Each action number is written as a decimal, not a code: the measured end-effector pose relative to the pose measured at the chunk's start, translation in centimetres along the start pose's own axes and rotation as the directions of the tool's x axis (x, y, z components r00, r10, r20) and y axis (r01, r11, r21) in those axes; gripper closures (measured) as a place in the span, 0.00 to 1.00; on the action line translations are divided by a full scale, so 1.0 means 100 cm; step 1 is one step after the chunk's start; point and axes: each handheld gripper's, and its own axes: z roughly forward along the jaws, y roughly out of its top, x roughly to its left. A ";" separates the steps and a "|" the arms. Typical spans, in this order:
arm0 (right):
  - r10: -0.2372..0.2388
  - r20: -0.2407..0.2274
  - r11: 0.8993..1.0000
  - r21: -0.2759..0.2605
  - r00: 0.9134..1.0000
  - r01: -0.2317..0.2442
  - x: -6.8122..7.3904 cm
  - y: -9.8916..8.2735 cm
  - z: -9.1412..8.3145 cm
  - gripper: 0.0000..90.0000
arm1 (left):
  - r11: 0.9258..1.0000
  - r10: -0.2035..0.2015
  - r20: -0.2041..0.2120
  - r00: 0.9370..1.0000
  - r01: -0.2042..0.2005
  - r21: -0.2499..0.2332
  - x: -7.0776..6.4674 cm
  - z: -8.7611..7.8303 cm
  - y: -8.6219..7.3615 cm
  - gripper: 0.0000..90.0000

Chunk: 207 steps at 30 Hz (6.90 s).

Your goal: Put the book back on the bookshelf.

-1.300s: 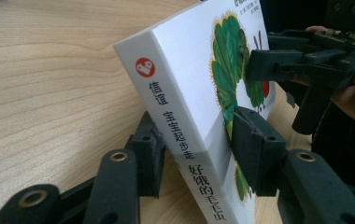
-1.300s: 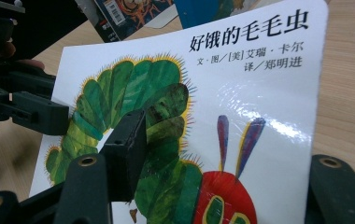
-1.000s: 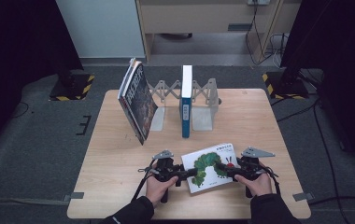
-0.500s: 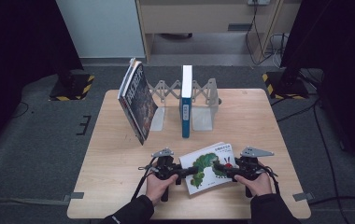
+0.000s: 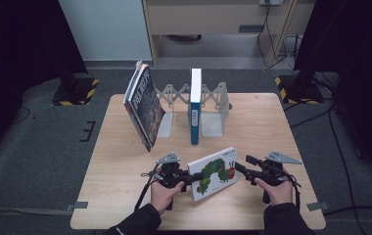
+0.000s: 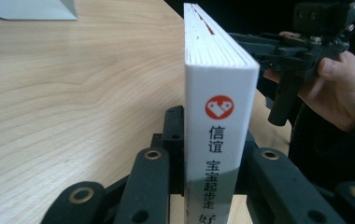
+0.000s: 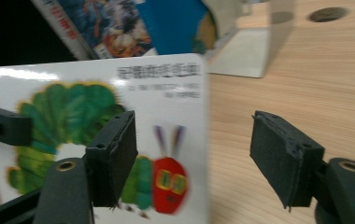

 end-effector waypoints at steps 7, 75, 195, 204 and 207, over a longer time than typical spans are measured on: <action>-0.012 0.122 0.999 0.053 0.992 0.005 -0.017 -0.004 -0.008 0.33 | 0.997 0.071 -0.090 0.993 -0.073 -0.018 -0.011 -0.010 0.015 0.83; -0.126 0.267 0.961 0.271 0.955 0.051 -0.038 -0.019 -0.003 0.31 | 0.967 0.102 -0.536 0.838 -0.210 -0.145 0.019 0.089 0.058 0.82; -0.125 0.284 0.971 0.232 0.951 0.058 -0.041 -0.015 -0.010 0.29 | 0.979 0.114 -0.498 0.860 -0.183 -0.091 0.038 0.104 0.067 0.45; -0.125 0.284 0.971 0.230 0.951 0.059 -0.041 -0.015 -0.010 0.29 | 0.977 0.119 -0.538 0.835 -0.195 -0.087 0.032 0.110 0.069 0.52; -0.123 0.283 0.972 0.230 0.951 0.057 -0.041 -0.015 -0.010 0.29 | 0.975 0.129 -0.541 0.831 -0.206 -0.083 0.027 0.111 0.072 0.53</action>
